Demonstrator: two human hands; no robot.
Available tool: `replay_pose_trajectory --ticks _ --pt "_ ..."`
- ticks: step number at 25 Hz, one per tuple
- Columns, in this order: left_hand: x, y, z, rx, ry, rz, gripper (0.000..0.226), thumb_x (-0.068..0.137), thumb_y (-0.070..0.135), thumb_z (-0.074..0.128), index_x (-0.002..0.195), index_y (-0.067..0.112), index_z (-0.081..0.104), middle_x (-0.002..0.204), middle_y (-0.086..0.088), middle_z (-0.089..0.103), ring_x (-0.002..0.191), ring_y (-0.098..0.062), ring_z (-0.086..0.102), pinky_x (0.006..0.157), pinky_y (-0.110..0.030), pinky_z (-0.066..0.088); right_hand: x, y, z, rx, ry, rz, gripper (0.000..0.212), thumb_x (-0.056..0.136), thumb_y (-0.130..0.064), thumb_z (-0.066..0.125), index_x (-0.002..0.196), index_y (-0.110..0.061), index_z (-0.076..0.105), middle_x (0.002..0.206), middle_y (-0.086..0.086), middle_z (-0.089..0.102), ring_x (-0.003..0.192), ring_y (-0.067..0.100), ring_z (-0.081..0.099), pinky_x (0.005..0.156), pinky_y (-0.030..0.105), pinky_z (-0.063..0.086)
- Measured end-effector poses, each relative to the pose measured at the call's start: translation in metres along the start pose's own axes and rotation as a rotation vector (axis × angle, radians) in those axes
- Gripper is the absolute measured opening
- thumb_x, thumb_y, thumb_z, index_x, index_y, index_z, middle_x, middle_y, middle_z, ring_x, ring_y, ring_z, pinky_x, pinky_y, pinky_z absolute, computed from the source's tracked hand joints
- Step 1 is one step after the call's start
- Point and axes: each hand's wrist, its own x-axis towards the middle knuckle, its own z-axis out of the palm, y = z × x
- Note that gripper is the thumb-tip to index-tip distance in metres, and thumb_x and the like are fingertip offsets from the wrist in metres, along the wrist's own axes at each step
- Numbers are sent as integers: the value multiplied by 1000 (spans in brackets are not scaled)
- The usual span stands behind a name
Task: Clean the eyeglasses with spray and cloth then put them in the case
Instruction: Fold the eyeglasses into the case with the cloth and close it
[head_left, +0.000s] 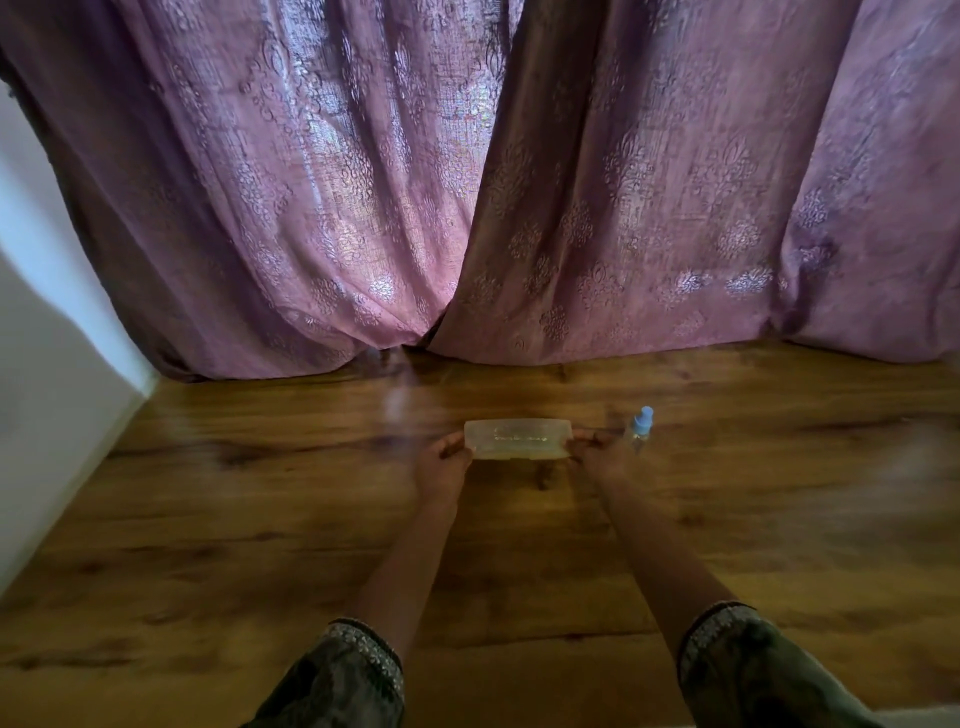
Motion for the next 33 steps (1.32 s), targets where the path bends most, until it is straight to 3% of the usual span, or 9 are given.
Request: replay_pose_trajectory --ticks 3,6,15,21,23,26,30,33 --pt "14 -2 -1 25 56 -20 34 83 -3 60 116 2 60 116 -15 63 107 -28 59 98 -43 48 7 -2 13 -19 -28 18 8 79 -7 68 84 -13 65 92 14 69 84 30 66 84 45 54" --pt "26 -4 -1 65 69 -29 33 82 -2 62 115 3 61 116 -14 64 107 -28 59 98 -45 48 15 -2 21 -55 -34 41 21 79 -11 70 99 -6 66 87 14 70 80 30 66 81 44 55" --pt "37 -10 2 161 65 -11 31 83 1 62 114 3 61 115 -14 64 107 -29 59 98 -42 47 31 12 28 -191 -25 11 19 78 -14 71 96 -12 69 78 8 68 80 30 68 79 48 56" --pt "39 -10 4 193 37 -16 30 83 2 61 114 5 63 116 -11 65 106 -27 60 97 -40 47 29 10 24 -189 -50 -2 28 81 -9 68 109 -4 66 94 13 70 80 25 65 84 45 54" --pt "37 -9 4 209 16 9 32 83 1 60 115 5 62 116 -11 65 105 -25 60 96 -38 47 25 5 22 -218 -35 0 28 82 -8 65 110 -3 65 99 15 69 81 25 63 81 40 54" --pt "31 -5 5 261 61 73 31 84 5 60 115 7 60 112 -3 63 100 -19 58 92 -32 45 16 0 15 -272 20 -51 23 86 -9 60 108 -3 65 91 15 69 69 22 60 60 28 49" --pt "22 2 15 387 202 296 30 82 9 60 112 15 61 110 -2 62 96 -17 58 86 -31 48 -2 4 4 -206 135 -69 17 88 -11 57 101 -4 65 84 8 65 78 24 63 74 36 51" --pt "6 6 37 423 174 382 24 84 2 52 100 14 65 104 -5 63 95 -21 58 86 -30 46 -13 15 -11 -208 246 -49 17 89 -17 56 96 -5 66 88 9 65 85 26 62 78 37 51"
